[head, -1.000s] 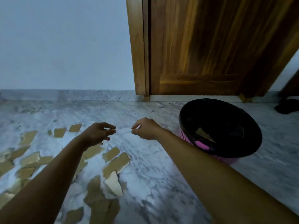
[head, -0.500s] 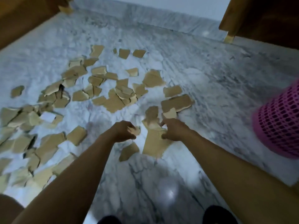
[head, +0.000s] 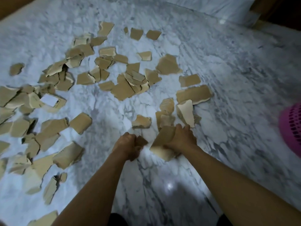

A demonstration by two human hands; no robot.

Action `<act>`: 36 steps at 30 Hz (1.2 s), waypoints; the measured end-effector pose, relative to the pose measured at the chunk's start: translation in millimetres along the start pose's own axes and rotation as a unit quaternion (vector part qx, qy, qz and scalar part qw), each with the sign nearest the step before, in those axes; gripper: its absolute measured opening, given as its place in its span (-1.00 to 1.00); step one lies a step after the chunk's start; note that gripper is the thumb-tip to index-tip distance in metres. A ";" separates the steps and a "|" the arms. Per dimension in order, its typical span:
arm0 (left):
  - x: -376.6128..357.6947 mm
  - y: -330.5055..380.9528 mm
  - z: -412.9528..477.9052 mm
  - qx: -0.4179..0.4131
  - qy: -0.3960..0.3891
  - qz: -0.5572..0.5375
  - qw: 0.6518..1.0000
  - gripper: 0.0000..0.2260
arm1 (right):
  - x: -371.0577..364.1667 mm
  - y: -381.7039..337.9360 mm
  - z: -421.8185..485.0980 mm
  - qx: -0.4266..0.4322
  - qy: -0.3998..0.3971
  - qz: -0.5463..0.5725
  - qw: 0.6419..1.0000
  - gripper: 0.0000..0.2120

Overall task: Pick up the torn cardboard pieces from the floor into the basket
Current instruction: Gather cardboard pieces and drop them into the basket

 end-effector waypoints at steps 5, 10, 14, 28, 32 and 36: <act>16.6 5.5 9.1 -0.066 0.017 -0.009 0.998 -0.70 | 19.6 2.2 0.1 0.092 -0.089 -0.007 0.992 -0.25; 58.5 25.2 40.2 -0.127 0.054 0.018 0.990 -0.65 | 67.2 -20.8 17.1 0.202 -0.025 -0.033 0.979 -0.22; 45.1 33.7 52.0 -0.152 0.056 0.072 0.984 -0.64 | 58.2 -47.4 45.3 0.264 0.013 -0.151 0.953 -0.19; 24.6 9.7 43.0 -0.042 0.066 -0.057 0.995 -0.55 | 10.0 -51.4 59.8 0.252 -0.024 -0.133 0.958 -0.31; 25.9 10.3 42.8 -0.012 0.011 -0.096 0.995 -0.70 | 20.1 -31.4 53.6 0.207 -0.107 -0.008 0.972 -0.38; 37.9 30.5 38.8 -0.058 -0.035 -0.101 0.993 -0.85 | 77.6 9.7 50.7 0.143 -0.117 0.072 0.980 -0.56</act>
Point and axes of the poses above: each hand's wrist, its own z-axis towards the middle knuckle, its own x-axis out of the back of the hand, y = z × x, the point moved 5 cm from there along z, towards the middle knuckle, and after that the axes turned 3 degrees about y, right-handed, at the moved point
